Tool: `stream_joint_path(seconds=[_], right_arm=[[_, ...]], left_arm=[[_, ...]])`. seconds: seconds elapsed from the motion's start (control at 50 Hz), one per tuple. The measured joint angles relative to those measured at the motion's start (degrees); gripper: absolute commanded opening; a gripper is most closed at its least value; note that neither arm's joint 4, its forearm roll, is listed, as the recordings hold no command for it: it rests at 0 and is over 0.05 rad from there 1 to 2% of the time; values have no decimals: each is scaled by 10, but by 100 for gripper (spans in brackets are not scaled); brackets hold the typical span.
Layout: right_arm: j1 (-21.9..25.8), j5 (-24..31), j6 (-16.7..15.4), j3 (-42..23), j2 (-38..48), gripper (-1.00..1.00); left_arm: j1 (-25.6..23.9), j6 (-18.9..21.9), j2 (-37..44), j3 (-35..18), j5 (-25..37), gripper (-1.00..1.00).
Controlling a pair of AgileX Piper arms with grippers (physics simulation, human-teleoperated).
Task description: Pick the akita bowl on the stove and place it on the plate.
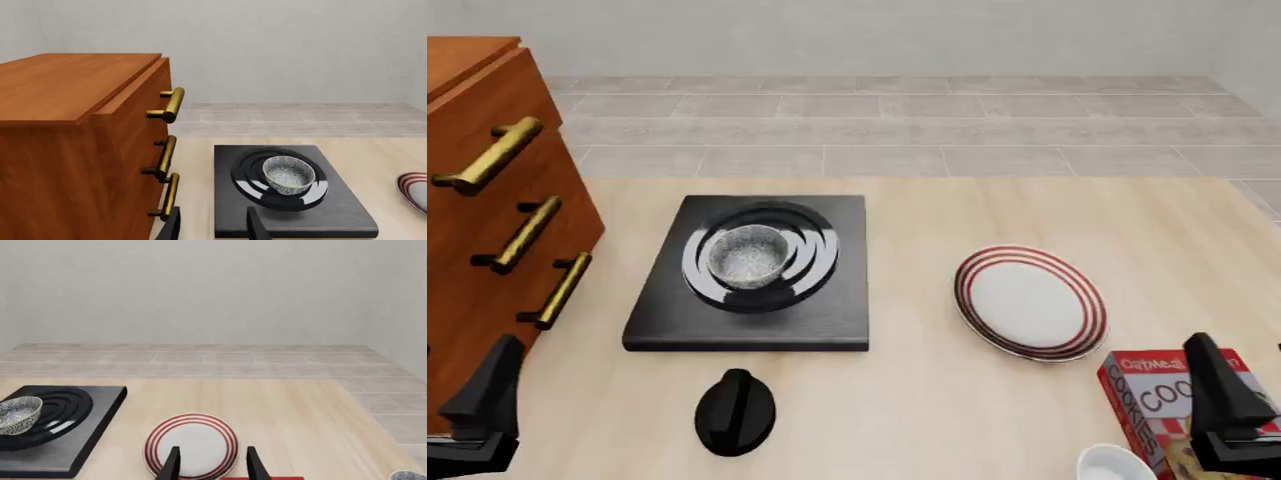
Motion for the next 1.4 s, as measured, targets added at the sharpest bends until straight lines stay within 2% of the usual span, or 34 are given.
stream_joint_path(seconds=[0.22, 0.34, 0.66, 0.84, 1.1, 1.4], right_arm=[[2, 2, -4, -1, 1, 100], [19, -12, -19, -8, 25, 100], [63, -143, -39, -65, 252, 100], [90, -190, -42, -114, 371, 100], [131, -206, -53, -206, 521, 100], [179, -182, -71, -308, 644, 100]], left_arm=[[0, 0, 0, 0, 0, 100], [0, 0, 0, 0, 0, 100], [0, 0, 0, 0, 0, 100], [0, 0, 0, 0, 0, 100], [0, 0, 0, 0, 0, 100], [0, 0, 0, 0, 0, 100]])
